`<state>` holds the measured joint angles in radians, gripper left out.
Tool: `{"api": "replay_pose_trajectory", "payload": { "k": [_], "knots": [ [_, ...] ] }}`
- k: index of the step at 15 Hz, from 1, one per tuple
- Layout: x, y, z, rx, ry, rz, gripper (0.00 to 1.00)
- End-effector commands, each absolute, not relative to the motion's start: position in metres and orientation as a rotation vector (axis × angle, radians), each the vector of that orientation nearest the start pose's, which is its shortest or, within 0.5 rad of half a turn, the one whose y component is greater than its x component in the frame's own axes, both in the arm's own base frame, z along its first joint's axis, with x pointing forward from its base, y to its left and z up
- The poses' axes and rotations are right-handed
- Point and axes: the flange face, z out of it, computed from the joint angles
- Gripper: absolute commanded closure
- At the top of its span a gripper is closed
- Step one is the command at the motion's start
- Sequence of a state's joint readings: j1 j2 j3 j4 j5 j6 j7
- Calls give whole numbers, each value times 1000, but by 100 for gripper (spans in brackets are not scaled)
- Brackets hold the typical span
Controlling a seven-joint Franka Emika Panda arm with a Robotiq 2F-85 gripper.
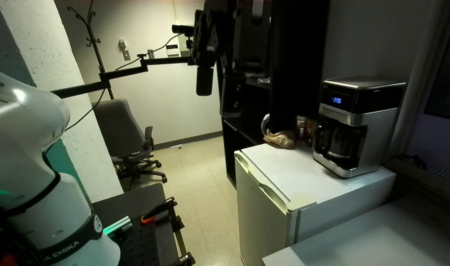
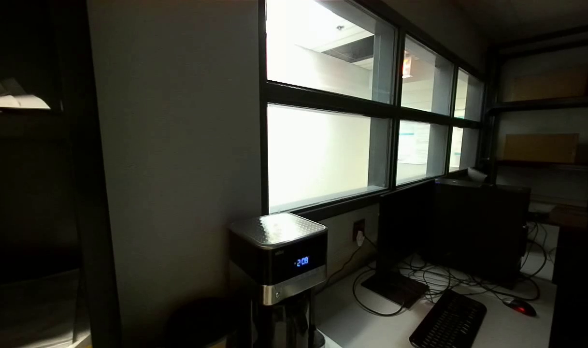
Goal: Press the button on the left side of the coffee machine
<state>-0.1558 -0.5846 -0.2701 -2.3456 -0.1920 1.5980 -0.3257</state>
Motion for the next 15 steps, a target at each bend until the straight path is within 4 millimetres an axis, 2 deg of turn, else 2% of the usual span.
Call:
{"api": "replay_pose_trajectory", "payload": {
  "k": [1, 6, 12, 15],
  "knots": [
    [322, -178, 522, -3115, 22, 282, 0],
    [362, -148, 510, -3190, -117, 262, 0],
    [420, -84, 483, -3288, -391, 211, 0],
    [450, -44, 463, -3372, -563, 154, 0]
  ]
}}
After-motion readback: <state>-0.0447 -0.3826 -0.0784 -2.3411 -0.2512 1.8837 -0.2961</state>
